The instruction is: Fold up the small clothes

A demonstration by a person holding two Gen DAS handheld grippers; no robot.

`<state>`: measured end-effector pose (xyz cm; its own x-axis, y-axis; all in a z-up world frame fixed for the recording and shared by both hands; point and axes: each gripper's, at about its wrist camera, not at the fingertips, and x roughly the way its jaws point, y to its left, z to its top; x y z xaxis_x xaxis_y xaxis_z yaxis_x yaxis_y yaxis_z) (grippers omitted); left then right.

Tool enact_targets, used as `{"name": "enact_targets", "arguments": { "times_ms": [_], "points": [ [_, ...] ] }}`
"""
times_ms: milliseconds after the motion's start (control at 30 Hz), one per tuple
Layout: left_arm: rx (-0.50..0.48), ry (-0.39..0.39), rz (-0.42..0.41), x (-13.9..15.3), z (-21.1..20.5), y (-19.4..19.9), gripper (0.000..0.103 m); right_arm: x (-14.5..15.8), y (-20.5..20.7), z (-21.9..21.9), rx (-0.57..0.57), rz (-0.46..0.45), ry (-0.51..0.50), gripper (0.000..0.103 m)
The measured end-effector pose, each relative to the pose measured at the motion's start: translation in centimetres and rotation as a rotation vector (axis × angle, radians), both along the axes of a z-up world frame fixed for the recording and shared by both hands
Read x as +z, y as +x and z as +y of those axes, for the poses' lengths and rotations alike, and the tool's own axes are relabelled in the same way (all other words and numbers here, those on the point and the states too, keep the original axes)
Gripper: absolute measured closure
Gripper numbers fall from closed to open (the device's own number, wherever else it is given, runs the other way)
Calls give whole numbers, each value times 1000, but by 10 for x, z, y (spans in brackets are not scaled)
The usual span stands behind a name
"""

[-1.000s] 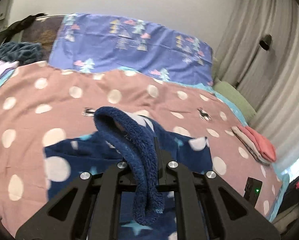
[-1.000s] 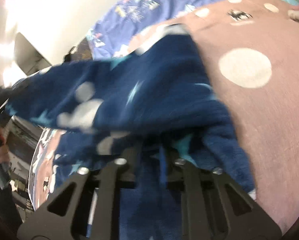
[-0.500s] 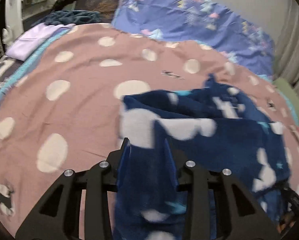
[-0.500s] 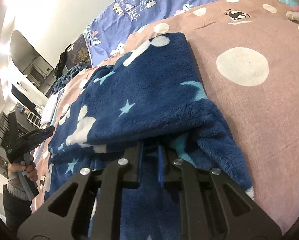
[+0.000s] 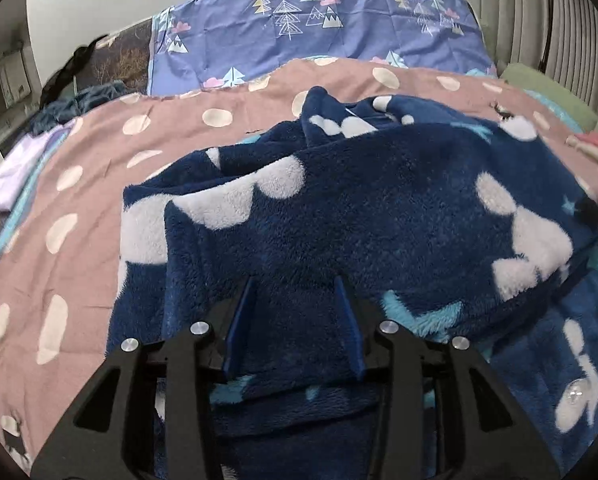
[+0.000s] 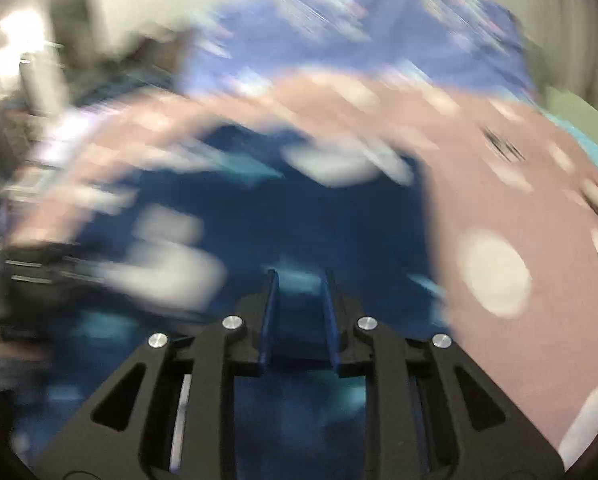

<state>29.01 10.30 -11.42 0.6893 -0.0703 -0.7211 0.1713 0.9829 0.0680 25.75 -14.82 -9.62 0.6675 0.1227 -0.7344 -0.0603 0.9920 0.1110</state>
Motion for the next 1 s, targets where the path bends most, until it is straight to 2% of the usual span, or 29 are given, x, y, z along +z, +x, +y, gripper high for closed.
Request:
{"name": "enact_targets", "arguments": {
  "times_ms": [33,67,100,133,233,300,333,400,433,467,567,600,700,767,833,900,1000],
  "points": [
    [-2,-30,0,0,4,0,60,-16,4,-13,20,4,77,82],
    [-2,-36,0,0,4,-1,60,-17,4,-28,20,3,189,83],
    [-2,-43,-1,0,5,-1,60,-12,2,-37,7,18,248,83],
    [-2,-47,-1,0,4,-1,60,-11,-1,-36,5,8,233,83],
    [0,-30,0,0,1,-1,59,-10,-7,-19,7,-28,103,81],
    [3,-31,-3,4,2,-6,58,-8,-10,-15,8,-40,76,80],
    [8,-39,-3,8,4,-9,58,-7,-14,-19,9,-49,89,79],
    [19,-74,-4,19,12,-27,51,3,-33,-28,3,-59,126,77],
    [7,-97,-14,25,17,-40,48,10,-48,-33,8,-71,148,73],
    [-14,-109,-25,30,21,-54,42,12,-57,-39,16,-77,162,64],
    [-58,-58,-47,39,31,-97,40,23,-109,-34,147,-67,219,65],
    [-59,-42,-43,39,36,-112,40,24,-121,-31,180,-59,228,69],
    [-42,-50,-18,35,54,-147,40,21,-169,-10,353,8,336,82],
    [-25,-69,-5,31,65,-169,40,17,-199,4,476,65,461,84],
    [-8,-88,-1,29,76,-189,40,11,-220,17,547,121,556,84],
    [22,-123,-19,29,88,-214,40,-4,-239,36,601,233,639,84],
    [73,-180,-44,30,105,-240,37,-24,-252,52,599,320,646,82]
  ]
}}
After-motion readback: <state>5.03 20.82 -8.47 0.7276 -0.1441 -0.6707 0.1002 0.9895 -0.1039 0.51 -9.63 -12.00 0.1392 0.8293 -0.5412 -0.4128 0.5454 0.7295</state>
